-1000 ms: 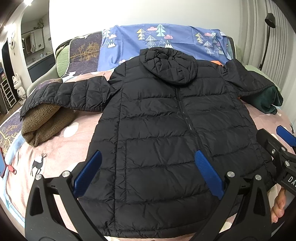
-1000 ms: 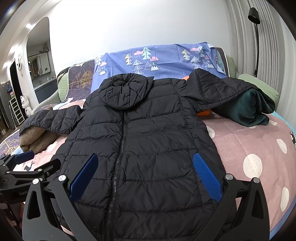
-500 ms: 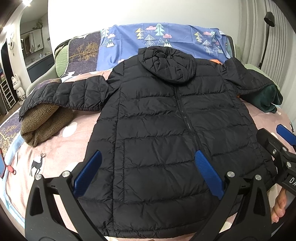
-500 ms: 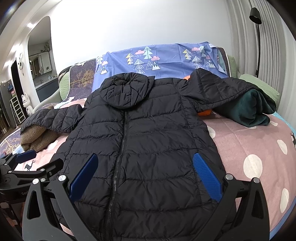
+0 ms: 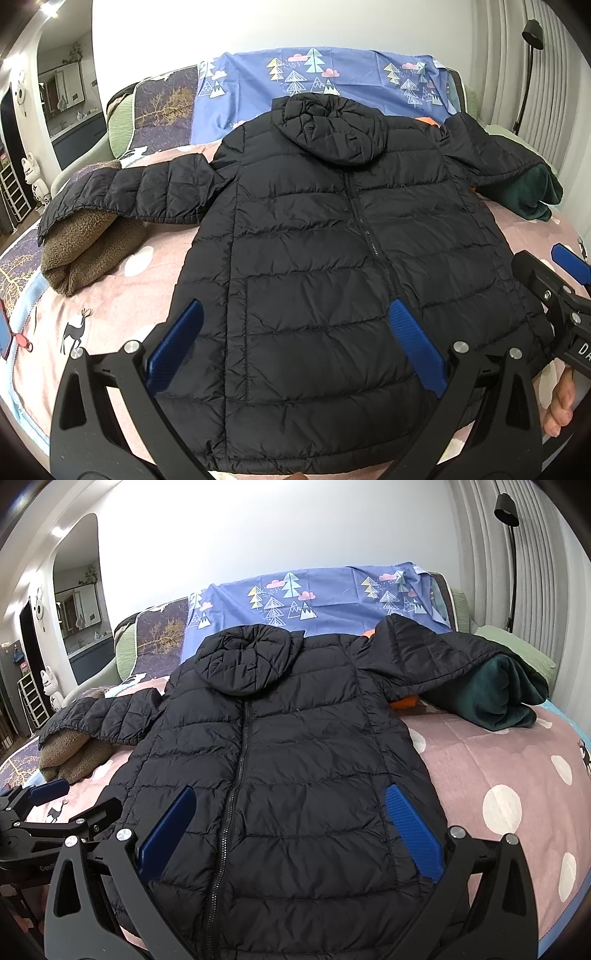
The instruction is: Fold large clothes
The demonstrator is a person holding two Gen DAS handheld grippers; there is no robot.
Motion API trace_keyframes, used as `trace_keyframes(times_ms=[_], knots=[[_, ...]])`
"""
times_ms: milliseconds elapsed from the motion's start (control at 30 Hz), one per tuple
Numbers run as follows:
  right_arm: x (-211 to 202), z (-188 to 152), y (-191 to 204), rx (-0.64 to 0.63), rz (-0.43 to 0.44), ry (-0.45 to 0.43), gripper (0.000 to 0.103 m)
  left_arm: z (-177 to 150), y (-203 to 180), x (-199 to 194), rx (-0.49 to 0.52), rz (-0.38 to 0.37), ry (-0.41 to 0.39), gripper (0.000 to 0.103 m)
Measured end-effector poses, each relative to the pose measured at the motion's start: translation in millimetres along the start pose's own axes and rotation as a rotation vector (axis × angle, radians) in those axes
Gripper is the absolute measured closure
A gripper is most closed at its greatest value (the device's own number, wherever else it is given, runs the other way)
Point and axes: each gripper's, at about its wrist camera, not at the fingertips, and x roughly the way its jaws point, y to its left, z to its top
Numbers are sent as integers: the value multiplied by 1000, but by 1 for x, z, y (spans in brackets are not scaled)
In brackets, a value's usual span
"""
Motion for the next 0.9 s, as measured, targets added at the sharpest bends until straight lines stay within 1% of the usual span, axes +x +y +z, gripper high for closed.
trace_keyframes(times_ms=[167,267,333,433,567,633,667,700,733,767,800,833,900], knots=[[-2,-1,1,-10,0,-8,1,0,2,0,-2,-18,0,2],[-2,-1,0,-9,-1,-6,1,0,9,2,-22,-25,2,2],[-1,-1,1,-9,-1,-4,1,0,17,3,-45,-37,2,2],[0,0,3,-16,-4,-3,1,1,29,4,-70,-36,-6,2],[2,-1,6,-33,-15,-6,1,7,60,8,-144,-47,-8,2],[3,-2,7,-43,-34,-11,1,10,78,11,-184,-50,-7,8],[3,-2,7,-48,-42,-15,1,11,93,14,-212,-50,-4,15],[4,-2,7,-53,-47,-20,1,12,102,16,-232,-54,-2,24],[4,-2,6,-59,-53,-26,1,13,116,19,-259,-66,-1,30],[4,-2,5,-62,-58,-32,3,14,134,23,-301,-83,4,40],[4,-3,5,-64,-59,-39,10,14,145,25,-330,-91,8,48],[5,-2,3,-62,-61,-44,12,14,162,27,-373,-95,10,49],[9,-1,1,-51,-51,-38,24,14,193,29,-441,-83,-4,50]])
